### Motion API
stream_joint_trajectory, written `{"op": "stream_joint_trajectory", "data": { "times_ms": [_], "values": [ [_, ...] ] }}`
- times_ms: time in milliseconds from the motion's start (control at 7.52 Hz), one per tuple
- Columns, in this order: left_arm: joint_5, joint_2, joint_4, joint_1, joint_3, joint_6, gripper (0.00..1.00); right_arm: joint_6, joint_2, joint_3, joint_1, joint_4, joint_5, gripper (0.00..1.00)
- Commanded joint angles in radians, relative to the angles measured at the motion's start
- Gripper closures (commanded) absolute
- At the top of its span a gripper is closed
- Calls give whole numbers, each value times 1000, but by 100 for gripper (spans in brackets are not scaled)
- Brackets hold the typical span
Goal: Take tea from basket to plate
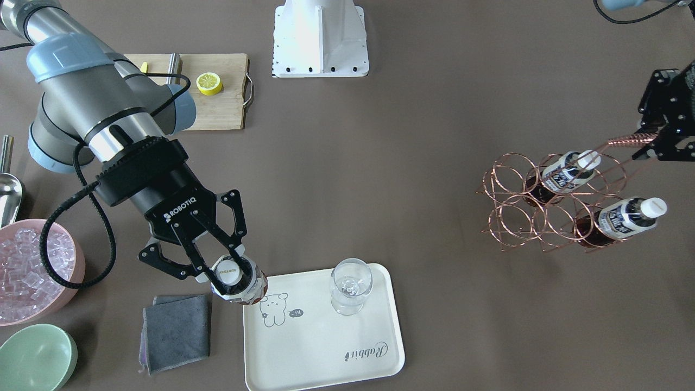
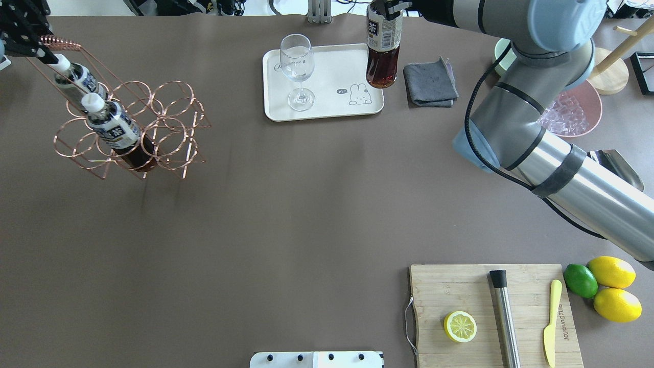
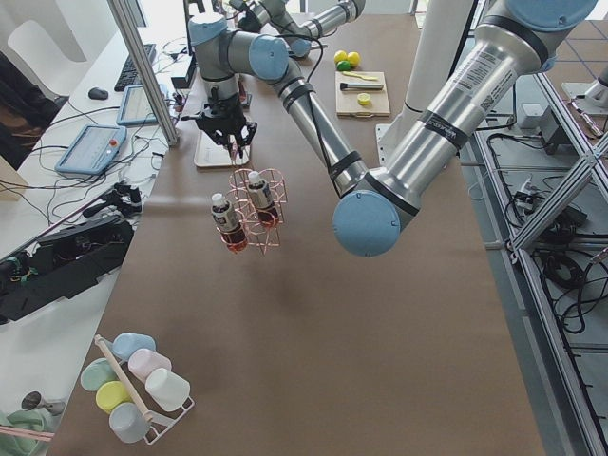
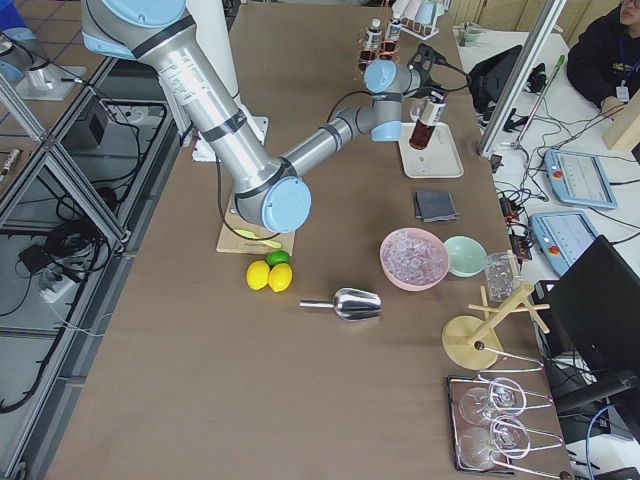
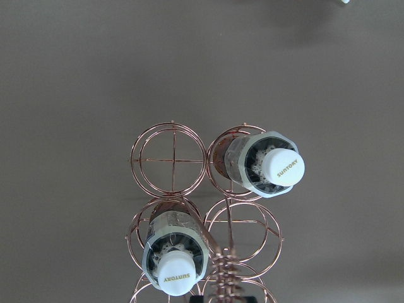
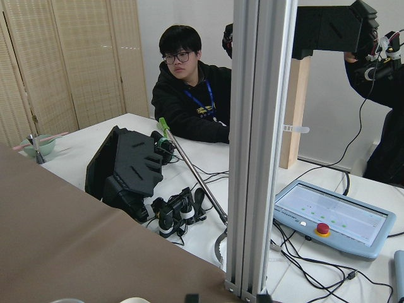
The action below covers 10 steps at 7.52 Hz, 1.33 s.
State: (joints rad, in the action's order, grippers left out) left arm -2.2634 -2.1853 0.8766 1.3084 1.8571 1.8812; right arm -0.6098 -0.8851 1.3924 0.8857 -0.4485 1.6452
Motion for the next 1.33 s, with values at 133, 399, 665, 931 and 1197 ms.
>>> {"op": "stream_joint_trajectory", "data": {
  "times_ms": [133,399,665,931,1197],
  "values": [
    [-4,47,173,167,-304,-252,100,-11,38,-223,-72,253,-187,100],
    [-2,19,255,180,-430,-257,100,-11,31,-246,-132,333,-289,100],
    [-2,9,309,183,-490,-257,100,-10,18,-273,-181,402,-370,100],
    [1,7,373,192,-551,-272,100,-10,20,-295,-191,402,-400,100],
    [2,9,378,207,-555,-368,2,-7,20,-315,-192,402,-406,100]
  ]
}}
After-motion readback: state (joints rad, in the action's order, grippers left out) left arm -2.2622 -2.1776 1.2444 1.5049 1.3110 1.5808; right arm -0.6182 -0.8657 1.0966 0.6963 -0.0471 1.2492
